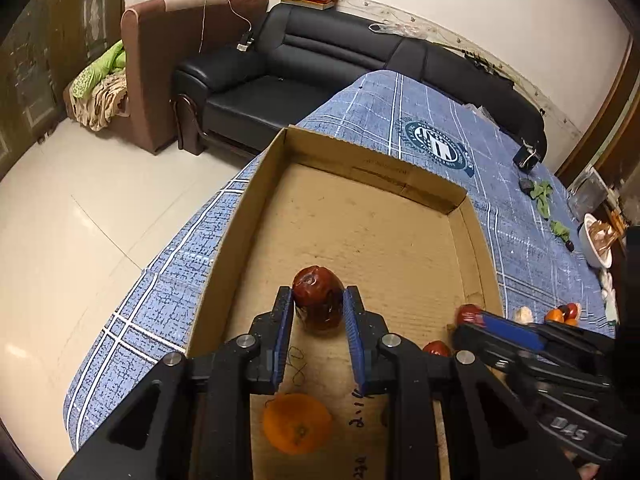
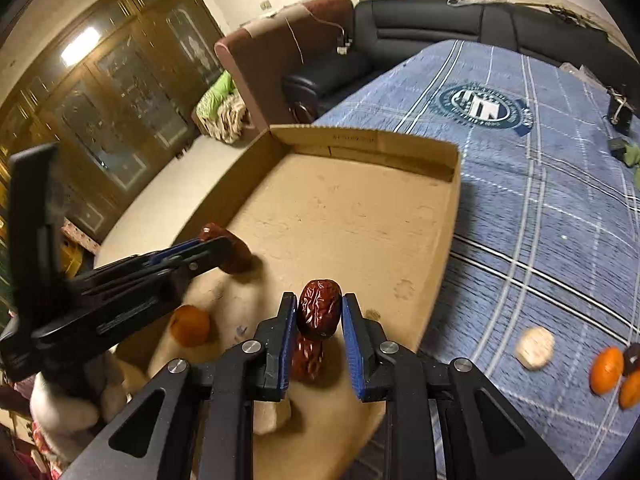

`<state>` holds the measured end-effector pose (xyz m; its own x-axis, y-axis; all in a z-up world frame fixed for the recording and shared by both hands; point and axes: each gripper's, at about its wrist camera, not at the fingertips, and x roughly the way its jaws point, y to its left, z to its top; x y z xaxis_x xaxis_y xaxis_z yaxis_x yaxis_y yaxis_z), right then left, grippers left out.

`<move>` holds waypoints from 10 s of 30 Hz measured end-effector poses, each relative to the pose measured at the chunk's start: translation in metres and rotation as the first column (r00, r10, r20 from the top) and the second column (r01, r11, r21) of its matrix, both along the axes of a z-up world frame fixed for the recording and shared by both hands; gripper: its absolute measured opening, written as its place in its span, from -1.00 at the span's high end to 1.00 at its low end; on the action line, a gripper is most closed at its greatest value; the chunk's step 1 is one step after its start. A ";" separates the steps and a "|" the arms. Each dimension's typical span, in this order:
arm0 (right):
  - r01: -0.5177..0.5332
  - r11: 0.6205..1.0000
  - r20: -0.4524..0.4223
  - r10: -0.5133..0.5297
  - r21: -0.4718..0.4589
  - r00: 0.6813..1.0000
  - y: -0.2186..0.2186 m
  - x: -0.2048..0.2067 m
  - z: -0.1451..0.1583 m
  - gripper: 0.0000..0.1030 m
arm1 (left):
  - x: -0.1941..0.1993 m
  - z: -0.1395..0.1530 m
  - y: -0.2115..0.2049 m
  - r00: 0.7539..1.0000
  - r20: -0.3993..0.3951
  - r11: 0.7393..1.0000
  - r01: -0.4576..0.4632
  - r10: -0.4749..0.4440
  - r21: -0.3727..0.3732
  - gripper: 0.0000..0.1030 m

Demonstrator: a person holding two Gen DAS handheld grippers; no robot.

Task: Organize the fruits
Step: 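Carry both dates into the box and open both tools, then move the left tool onto an orange while the right tool closes on another orange, then carry both oranges into the cardboard box and open both tools, then move the left tool to a pale round slice and grasp it, then hold the slice in the left tool while the right tool grasps a pale root piece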

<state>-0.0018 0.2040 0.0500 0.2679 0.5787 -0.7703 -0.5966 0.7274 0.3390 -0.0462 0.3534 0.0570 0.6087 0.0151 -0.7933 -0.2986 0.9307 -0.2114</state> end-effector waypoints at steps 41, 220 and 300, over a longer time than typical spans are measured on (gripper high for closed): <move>0.483 0.871 0.248 -0.489 0.090 0.836 -0.293 -0.104 0.090 0.36 | -0.161 0.113 -0.111 0.916 0.394 0.994 0.100 -0.078 -0.037 -0.36; 0.326 0.937 0.117 -0.340 0.125 0.933 -0.253 -0.087 0.004 -0.14 | -0.051 0.032 -0.223 0.954 0.055 0.916 0.265 -0.293 0.301 -0.37; 0.510 0.855 0.039 -0.515 0.094 0.856 -0.309 0.041 -0.038 0.33 | 0.038 -0.045 -0.280 0.897 -0.029 0.878 0.439 -0.442 0.191 0.49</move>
